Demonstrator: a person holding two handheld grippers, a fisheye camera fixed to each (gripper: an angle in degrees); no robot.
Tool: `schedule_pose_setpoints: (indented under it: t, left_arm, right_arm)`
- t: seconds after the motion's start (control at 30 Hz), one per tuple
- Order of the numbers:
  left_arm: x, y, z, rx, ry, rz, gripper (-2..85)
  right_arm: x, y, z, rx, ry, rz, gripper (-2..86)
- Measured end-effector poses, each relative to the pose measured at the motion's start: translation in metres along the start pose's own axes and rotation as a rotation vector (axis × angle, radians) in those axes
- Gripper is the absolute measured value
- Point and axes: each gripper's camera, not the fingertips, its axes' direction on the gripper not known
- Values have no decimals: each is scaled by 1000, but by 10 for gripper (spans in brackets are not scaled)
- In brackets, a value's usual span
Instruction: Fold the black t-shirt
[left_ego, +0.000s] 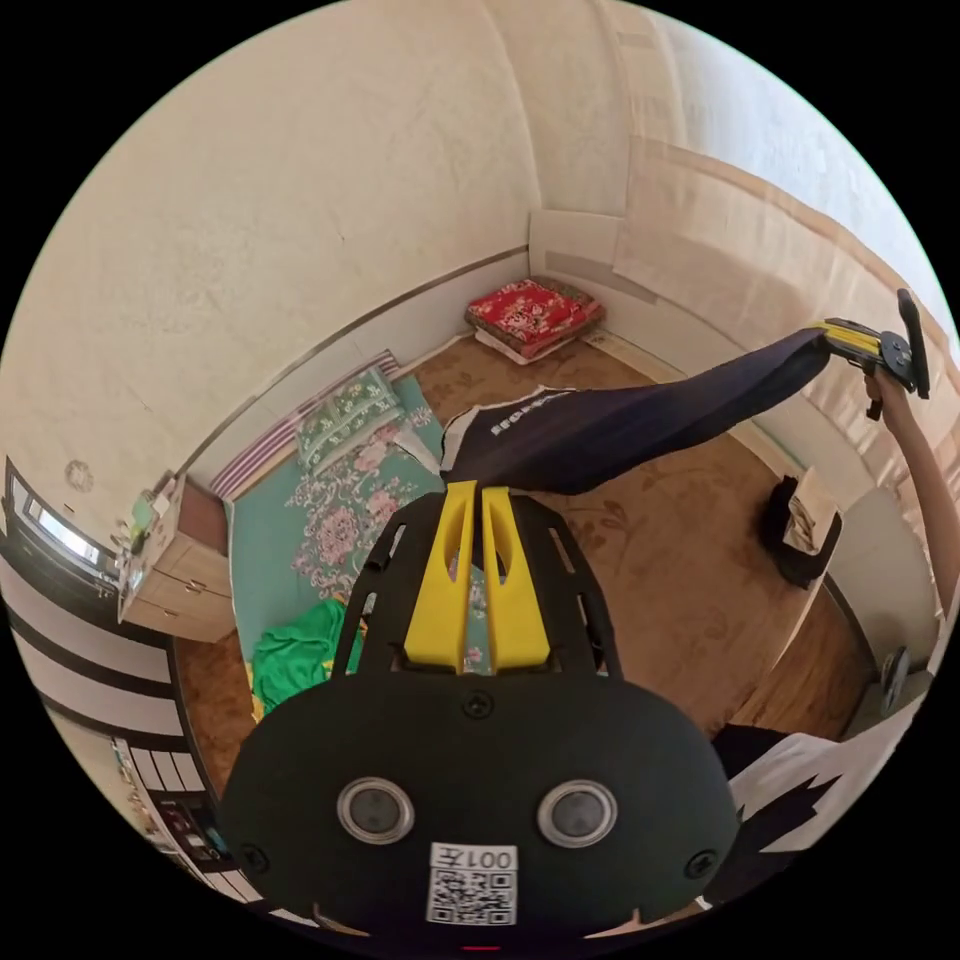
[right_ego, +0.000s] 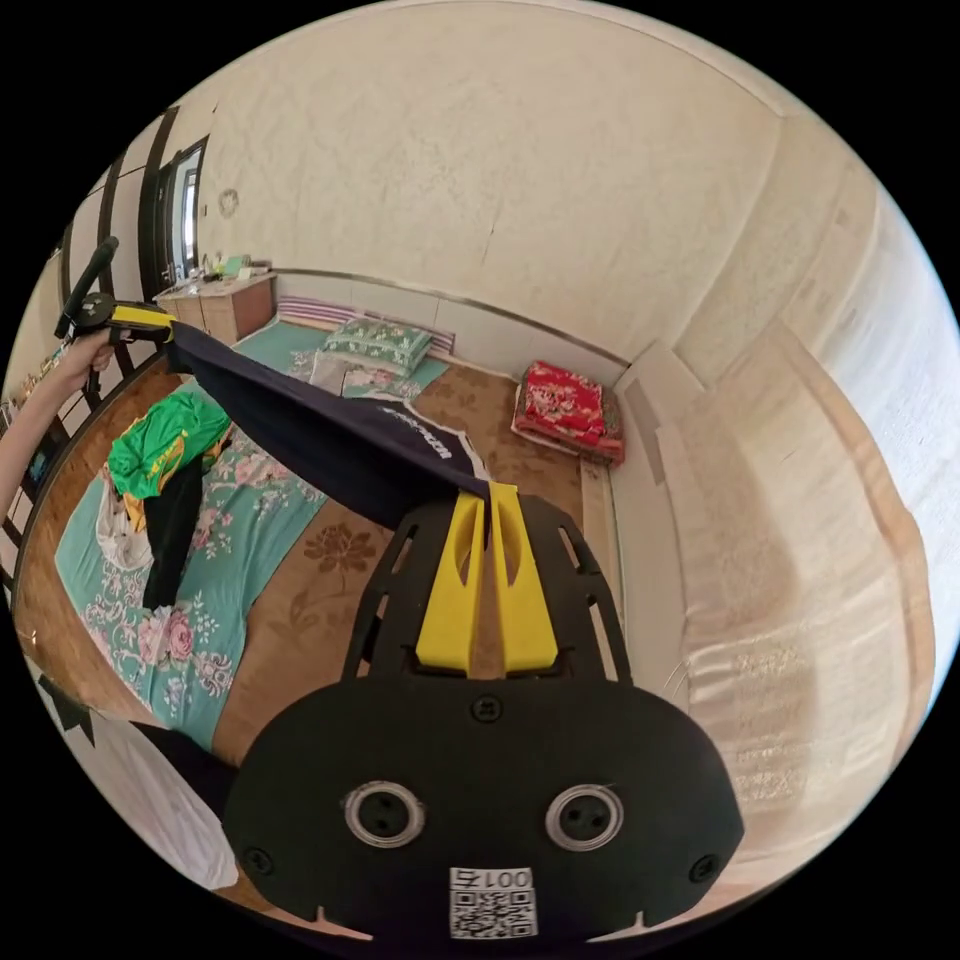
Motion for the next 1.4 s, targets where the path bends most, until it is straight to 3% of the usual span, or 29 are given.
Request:
schedule_pose_setpoints:
  t: [0.33,0.57,0.73,0.87,1.03,1.1,1.2,1.3,1.4]
  left_arm:
    - [19,193,205,-285,42,-187,-9]
    - [35,304,332,-522,88,-187,-9]
    - [21,339,388,-562,59,-204,-9]
    - [4,363,410,-625,29,-233,-9]
    - [-14,390,454,-736,50,-252,-3]
    - [-22,385,469,-826,20,-239,4]
    - [-37,360,484,-932,-171,-199,-1]
    - [-46,304,488,-763,-296,-182,-10]
    - [-33,237,517,-583,-98,-167,-6]
  right_arm:
    - [-121,163,150,-447,74,-116,11]
    - [-155,286,259,-731,-37,-122,13]
    - [-156,332,280,-756,-73,-120,15]
    - [-145,363,277,-823,-233,-84,19]
    - [-137,389,281,-913,-328,-181,31]
    - [-120,383,283,-907,-341,-212,48]
    - [-65,351,282,-826,-330,-201,99]
    - [2,295,295,-632,-278,-245,125]
    - [69,241,340,-476,-360,-354,103]
